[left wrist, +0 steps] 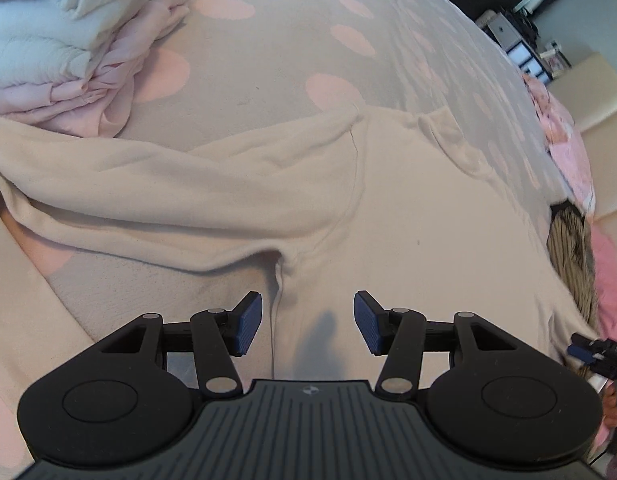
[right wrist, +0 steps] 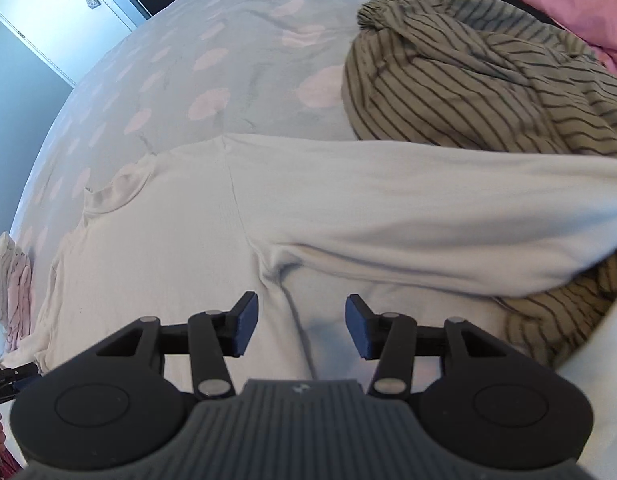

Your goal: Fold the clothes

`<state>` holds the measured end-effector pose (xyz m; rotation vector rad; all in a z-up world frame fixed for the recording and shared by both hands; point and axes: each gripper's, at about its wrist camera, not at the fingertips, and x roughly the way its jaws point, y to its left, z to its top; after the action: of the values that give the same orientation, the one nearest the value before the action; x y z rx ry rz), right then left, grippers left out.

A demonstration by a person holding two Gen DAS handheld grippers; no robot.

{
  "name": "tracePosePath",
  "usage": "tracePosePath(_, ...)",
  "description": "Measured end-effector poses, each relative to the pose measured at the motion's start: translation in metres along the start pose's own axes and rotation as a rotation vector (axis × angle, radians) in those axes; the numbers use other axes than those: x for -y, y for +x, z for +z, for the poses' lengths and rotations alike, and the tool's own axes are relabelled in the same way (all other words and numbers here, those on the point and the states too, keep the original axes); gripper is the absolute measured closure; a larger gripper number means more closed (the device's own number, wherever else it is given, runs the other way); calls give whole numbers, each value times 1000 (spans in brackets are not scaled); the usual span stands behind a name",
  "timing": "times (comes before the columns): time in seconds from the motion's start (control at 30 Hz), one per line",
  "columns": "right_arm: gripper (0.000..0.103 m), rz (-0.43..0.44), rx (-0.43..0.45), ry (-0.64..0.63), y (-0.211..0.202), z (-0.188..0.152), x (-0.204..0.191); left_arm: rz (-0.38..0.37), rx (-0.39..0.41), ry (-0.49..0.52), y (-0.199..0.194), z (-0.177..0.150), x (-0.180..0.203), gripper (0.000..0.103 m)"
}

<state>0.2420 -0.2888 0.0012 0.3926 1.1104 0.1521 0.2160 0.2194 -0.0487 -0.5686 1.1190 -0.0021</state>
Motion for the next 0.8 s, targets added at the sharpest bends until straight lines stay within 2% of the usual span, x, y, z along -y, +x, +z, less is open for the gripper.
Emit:
tracePosePath(0.17, 51, 30, -8, 32, 22, 13, -14, -4, -2, -68, 10, 10, -12, 54)
tracePosePath(0.33, 55, 7, -30, 97, 47, 20, -12, 7, 8, -73, 24, 17, -12, 58)
tracePosePath(0.5, 56, 25, -3, 209, 57, 27, 2, 2, 38, -103, 28, 29, -17, 74)
tracePosePath(0.53, 61, 23, 14, 213, 57, 29, 2, 7, 41, -106, 29, 31, -18, 77)
tracePosePath(0.57, 78, 2, 30, 201, 56, 30, 1, 15, 44, -109, 30, 33, -19, 82)
tracePosePath(0.6, 94, -41, 47, 176, 55, 32, -2, 26, 53, -111, 30, 34, -20, 94)
tracePosePath(0.63, 101, -88, 76, 150, 52, 34, -4, 42, 72, -112, 28, 36, -21, 97)
tracePosePath(0.7, 101, -135, 149, 126, 44, 37, -4, 73, 136, -102, 21, 39, -20, 99)
tracePosePath(0.73, 101, -146, 153, 118, 43, 38, -4, 81, 158, -96, 18, 41, -19, 99)
tracePosePath(0.8, 101, -144, 122, 107, 45, 39, -2, 89, 124, -87, 23, 45, -18, 99)
